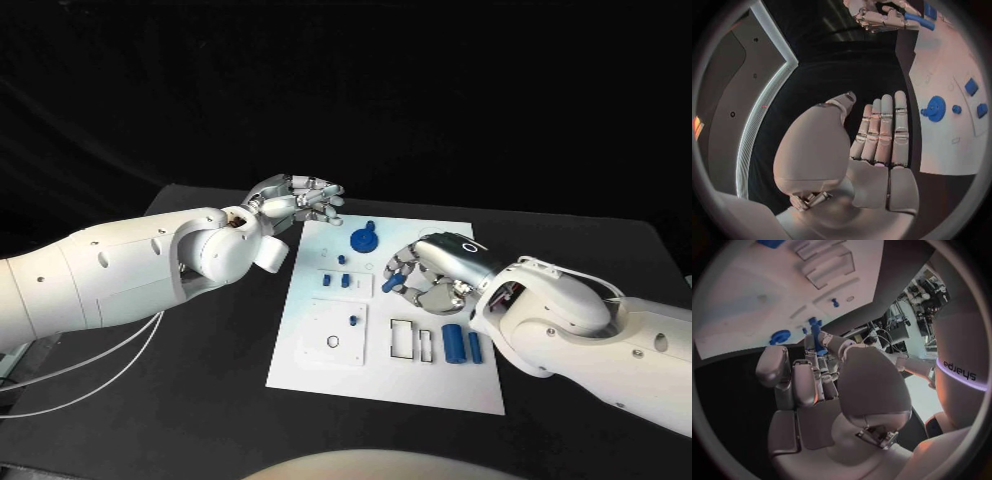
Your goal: Assemble the parts on the task board
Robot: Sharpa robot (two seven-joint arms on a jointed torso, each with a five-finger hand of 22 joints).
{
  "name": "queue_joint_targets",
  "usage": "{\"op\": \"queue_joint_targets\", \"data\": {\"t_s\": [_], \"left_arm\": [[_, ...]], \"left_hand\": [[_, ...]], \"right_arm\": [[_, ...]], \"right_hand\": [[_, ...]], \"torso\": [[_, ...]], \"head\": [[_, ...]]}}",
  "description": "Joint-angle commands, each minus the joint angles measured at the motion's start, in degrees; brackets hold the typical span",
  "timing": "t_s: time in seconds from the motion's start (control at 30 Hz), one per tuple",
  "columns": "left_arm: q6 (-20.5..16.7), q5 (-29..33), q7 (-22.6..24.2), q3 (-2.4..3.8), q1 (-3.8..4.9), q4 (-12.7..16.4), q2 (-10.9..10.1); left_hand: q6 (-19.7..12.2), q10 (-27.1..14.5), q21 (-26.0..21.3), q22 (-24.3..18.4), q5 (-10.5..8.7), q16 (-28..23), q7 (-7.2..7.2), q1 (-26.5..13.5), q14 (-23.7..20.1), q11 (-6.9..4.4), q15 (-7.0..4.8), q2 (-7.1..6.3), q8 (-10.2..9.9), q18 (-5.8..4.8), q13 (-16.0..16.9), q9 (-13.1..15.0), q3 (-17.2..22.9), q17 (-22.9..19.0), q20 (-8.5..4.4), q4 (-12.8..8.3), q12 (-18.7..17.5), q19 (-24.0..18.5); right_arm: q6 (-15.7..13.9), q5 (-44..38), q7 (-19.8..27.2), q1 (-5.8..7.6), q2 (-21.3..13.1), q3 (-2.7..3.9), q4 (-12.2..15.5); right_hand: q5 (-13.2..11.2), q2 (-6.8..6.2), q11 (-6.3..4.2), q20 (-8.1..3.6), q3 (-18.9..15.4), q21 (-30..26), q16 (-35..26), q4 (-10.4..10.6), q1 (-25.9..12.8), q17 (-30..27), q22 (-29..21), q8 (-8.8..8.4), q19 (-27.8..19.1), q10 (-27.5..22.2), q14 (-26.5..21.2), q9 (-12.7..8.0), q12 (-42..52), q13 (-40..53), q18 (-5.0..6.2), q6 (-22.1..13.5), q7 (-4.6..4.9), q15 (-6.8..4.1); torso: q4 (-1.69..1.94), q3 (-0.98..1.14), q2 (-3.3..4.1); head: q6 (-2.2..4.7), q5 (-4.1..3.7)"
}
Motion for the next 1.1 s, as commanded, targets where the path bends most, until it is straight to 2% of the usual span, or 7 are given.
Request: {"op": "queue_joint_targets", "data": {"t_s": [0.03,0.3,0.43,0.53,0.73,0.87,1.1], "left_arm": [[1.1,0.2,0.4,0.03,-0.04,0.0,0.3],[1.1,0.2,0.4,0.03,-0.07,-0.2,0.7],[1.1,0.2,0.4,0.03,-0.07,-0.1,0.7],[1.0,0.3,0.4,0.03,-0.07,0.1,0.7],[0.9,0.3,0.3,0.03,-0.06,0.2,0.6],[0.8,0.3,0.3,0.03,-0.06,0.2,0.6],[0.8,0.2,0.3,0.03,-0.05,0.3,0.5]], "left_hand": [[-0.4,-0.2,-0.2,0.0,0.07,0.3,-0.07,0.0,-0.3,0.0,0.08,0.36,0.3,0.66,0.1,0.0,-0.2,-0.1,0.04,0.0,0.3,0.1],[-0.4,-0.2,-0.2,-0.1,0.07,0.3,-0.06,0.1,-0.4,0.0,0.08,0.35,0.3,0.66,0.1,0.1,-0.3,-0.1,0.04,0.0,0.3,0.1],[-0.4,-0.3,-0.3,-0.1,0.07,0.3,-0.06,0.1,-0.4,0.01,0.08,0.35,0.3,0.66,0.1,0.1,-0.3,-0.1,0.04,0.0,0.3,0.2],[-0.4,-0.3,-0.3,-0.1,0.07,0.3,-0.06,0.1,-0.4,0.01,0.08,0.35,0.3,0.66,0.1,0.1,-0.3,-0.1,0.04,0.0,0.3,0.2],[-0.4,-0.3,-0.3,-0.1,0.07,0.3,-0.06,0.1,-0.4,0.01,0.08,0.35,0.3,0.66,0.1,0.1,-0.3,-0.1,0.04,0.0,0.3,0.2],[-0.4,-0.3,-0.3,-0.1,0.07,0.3,-0.06,0.1,-0.4,0.01,0.08,0.35,0.3,0.66,0.1,0.1,-0.3,-0.1,0.04,0.0,0.3,0.2],[-0.4,-0.3,-0.3,-0.1,0.07,0.3,-0.06,0.1,-0.4,0.01,0.08,0.35,0.3,0.66,0.1,0.1,-0.3,-0.1,0.04,0.0,0.3,0.2]], "right_arm": [[-0.3,1.1,1.3,-0.72,1.9,-0.08,0.7],[1.5,0.7,2.0,-3.08,6.8,-0.34,-0.3],[2.5,0.6,2.1,-4.14,8.5,-0.58,-2.0],[3.1,0.7,2.0,-4.81,9.5,-0.76,-3.0],[4.5,0.2,1.6,-5.48,11.1,-1.01,-4.4],[5.5,-0.5,1.0,-5.68,11.8,-1.18,-5.0],[6.3,-2.0,-0.8,-5.87,12.2,-1.3,-5.7]], "right_hand": [[-0.2,0.48,-0.13,0.06,0.2,0.0,0.2,0.0,-0.2,-0.1,0.8,0.25,0.3,0.4,1.3,0.9,-0.2,-0.1,-1.1,0.5,-0.02,-0.39],[0.0,0.55,-0.14,0.03,0.3,-0.4,0.1,0.0,-0.2,-0.3,0.6,0.25,0.1,0.4,1.3,1.0,-0.4,-0.1,-1.01,0.4,-0.02,-0.4],[0.0,0.54,-0.13,0.02,0.3,-0.5,0.1,0.0,-0.2,-0.3,0.6,0.24,0.1,0.4,1.3,1.0,-0.4,-0.1,-0.99,0.4,-0.01,-0.41],[0.0,0.55,-0.13,0.02,0.3,-0.6,0.1,0.0,-0.2,-0.4,0.6,0.24,0.1,0.4,1.3,1.0,-0.4,-0.1,-0.97,0.4,-0.01,-0.4],[0.1,0.55,-0.12,0.02,0.3,-0.7,0.1,0.0,-0.2,-0.5,0.5,0.24,0.0,0.3,1.3,1.0,-0.5,-0.1,-0.96,0.3,0.0,-0.4],[0.1,0.55,-0.12,0.02,0.3,-0.7,0.1,0.0,-0.2,-0.5,0.5,0.24,0.0,0.3,1.3,1.0,-0.5,-0.1,-0.96,0.3,0.0,-0.4],[0.1,0.5,-0.12,0.01,0.3,-0.8,0.1,-0.1,-0.3,-0.5,0.5,0.24,0.0,0.3,1.3,1.0,-0.5,-0.1,-0.95,0.3,0.01,-0.4]], "torso": [[0.07,-0.01,-0.06],[0.32,-0.12,0.12],[0.13,-0.2,0.17],[0.05,-0.1,0.24],[0.03,-0.1,0.22],[0.21,-0.07,0.25],[0.01,-0.07,0.19]], "head": [[-0.11,0.31],[-0.06,0.86],[-0.21,1.51],[-0.36,1.75],[-0.58,2.01],[-0.82,1.99],[-1.07,2.29]]}}
